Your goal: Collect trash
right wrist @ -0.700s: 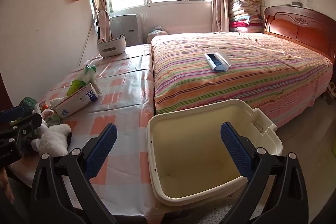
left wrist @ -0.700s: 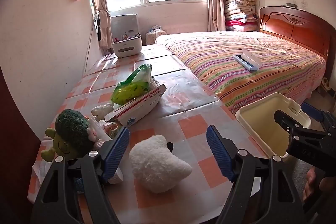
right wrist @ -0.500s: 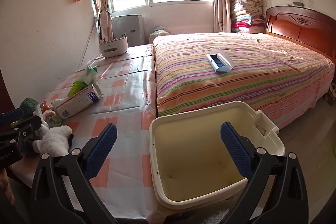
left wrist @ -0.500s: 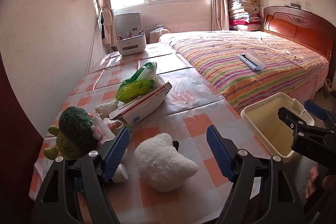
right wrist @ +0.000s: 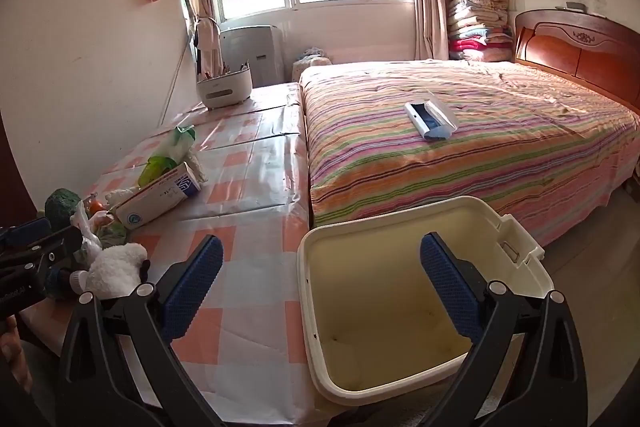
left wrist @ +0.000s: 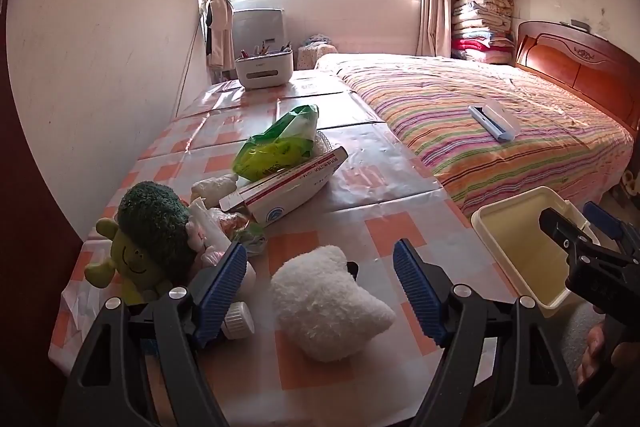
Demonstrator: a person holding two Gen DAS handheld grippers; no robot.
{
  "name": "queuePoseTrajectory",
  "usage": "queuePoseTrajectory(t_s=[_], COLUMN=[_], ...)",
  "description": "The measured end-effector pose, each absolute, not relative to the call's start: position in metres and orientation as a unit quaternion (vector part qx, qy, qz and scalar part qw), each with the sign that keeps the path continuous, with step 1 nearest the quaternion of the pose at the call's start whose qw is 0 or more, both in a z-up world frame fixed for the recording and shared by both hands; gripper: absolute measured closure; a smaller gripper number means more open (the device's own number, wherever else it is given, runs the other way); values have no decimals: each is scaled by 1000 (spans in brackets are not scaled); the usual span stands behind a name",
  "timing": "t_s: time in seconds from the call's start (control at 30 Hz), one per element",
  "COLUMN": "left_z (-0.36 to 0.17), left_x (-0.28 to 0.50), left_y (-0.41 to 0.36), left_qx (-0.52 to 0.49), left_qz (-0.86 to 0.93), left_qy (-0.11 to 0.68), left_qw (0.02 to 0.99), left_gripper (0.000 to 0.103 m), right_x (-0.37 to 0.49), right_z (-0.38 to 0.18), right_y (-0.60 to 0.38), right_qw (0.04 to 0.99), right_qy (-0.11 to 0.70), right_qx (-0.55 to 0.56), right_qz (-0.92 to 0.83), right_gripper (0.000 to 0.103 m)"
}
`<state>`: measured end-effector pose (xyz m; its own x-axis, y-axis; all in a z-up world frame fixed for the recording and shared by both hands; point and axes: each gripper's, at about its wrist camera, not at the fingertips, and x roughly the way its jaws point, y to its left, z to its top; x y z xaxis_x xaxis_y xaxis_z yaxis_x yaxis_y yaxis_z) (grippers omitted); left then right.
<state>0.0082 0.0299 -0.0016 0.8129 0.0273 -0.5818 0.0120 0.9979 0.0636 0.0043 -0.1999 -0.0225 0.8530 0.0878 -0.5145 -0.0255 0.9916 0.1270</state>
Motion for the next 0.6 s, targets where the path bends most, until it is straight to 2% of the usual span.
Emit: queuePoseTrajectory(t_s=[0.6], left_z=[16], left_x=[-14], left_y=[29], left_qx=[27], left_qz=[2], left_qy=[286], left_qw=[958], left_gripper=[29], right_x=[-21], right_z=[1], right_y=[-203], right_qw=[968], right_qy=[243], right_qx=[61], right_qz=[30], right_gripper=[6])
